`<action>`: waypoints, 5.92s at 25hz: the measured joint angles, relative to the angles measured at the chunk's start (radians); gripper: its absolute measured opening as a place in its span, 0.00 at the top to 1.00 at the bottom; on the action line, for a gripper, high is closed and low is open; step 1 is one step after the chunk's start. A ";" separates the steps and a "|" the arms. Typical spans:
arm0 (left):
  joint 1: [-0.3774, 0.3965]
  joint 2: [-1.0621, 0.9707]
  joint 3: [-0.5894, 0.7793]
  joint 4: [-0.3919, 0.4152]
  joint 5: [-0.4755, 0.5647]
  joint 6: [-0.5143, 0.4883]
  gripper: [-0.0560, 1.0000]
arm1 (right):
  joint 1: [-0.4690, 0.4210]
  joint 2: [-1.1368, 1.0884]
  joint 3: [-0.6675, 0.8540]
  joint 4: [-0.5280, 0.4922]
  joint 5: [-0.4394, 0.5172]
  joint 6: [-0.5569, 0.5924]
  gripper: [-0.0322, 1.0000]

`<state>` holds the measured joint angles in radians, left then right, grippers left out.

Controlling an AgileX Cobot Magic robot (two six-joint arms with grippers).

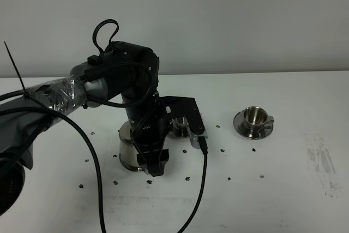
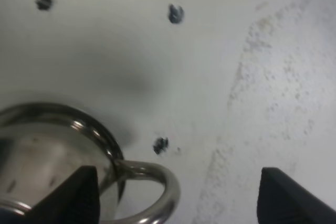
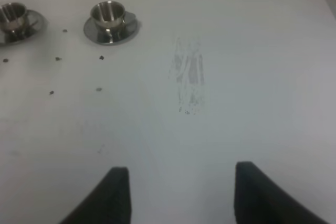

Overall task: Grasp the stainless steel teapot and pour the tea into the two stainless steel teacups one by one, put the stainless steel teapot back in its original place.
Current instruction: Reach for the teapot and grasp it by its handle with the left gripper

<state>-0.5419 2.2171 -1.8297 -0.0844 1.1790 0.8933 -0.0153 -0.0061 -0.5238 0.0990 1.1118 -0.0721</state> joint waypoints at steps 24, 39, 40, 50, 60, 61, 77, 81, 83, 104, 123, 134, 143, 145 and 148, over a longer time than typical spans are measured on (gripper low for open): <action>-0.046 -0.065 0.004 -0.034 -0.107 0.003 0.35 | 0.000 0.000 0.000 0.000 0.000 0.000 0.55; -0.118 -0.425 0.697 0.037 -0.795 -0.013 0.35 | 0.000 0.000 0.000 0.000 0.000 0.000 0.55; -0.116 -0.421 0.719 0.047 -0.828 -0.013 0.35 | 0.000 0.000 0.000 0.000 0.000 0.000 0.55; -0.085 -0.344 0.758 0.057 -0.925 -0.013 0.35 | 0.000 -0.001 0.000 0.000 0.000 0.000 0.55; -0.039 -0.340 0.763 0.061 -0.791 -0.082 0.35 | 0.000 -0.001 0.000 0.000 0.000 0.000 0.55; -0.035 -0.340 0.763 0.069 -0.781 -0.091 0.35 | 0.000 -0.001 0.000 0.000 0.000 0.000 0.55; 0.011 -0.377 0.764 0.135 -0.696 -0.137 0.35 | 0.000 -0.001 0.000 0.000 0.000 0.000 0.55; 0.023 -0.377 0.764 0.151 -0.674 -0.158 0.35 | 0.000 -0.001 0.000 0.000 0.000 0.000 0.55; 0.023 -0.384 0.764 0.135 -0.653 -0.158 0.36 | 0.000 -0.001 0.000 0.000 0.000 0.000 0.55; 0.111 -0.694 0.615 0.161 -0.314 -0.486 0.39 | 0.000 -0.001 0.000 0.000 0.000 0.000 0.55; 0.128 -0.249 0.282 0.101 -0.194 -0.530 0.39 | 0.000 -0.001 0.000 0.000 0.000 0.000 0.55; 0.128 -0.197 0.271 0.084 -0.203 -0.525 0.39 | 0.000 -0.001 0.000 0.000 0.000 0.000 0.55; 0.128 -0.154 0.267 0.084 -0.255 -0.526 0.39 | 0.000 -0.001 0.000 0.000 0.000 0.000 0.55; 0.128 -0.151 0.267 0.084 -0.256 -0.532 0.39 | 0.000 -0.001 0.000 0.000 0.000 0.000 0.55; 0.128 -0.146 0.267 0.084 -0.256 -0.555 0.39 | 0.000 -0.001 0.000 0.000 0.000 0.000 0.55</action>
<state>-0.4143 2.0714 -1.5631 0.0000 0.9229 0.3384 -0.0153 -0.0069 -0.5238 0.0990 1.1118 -0.0721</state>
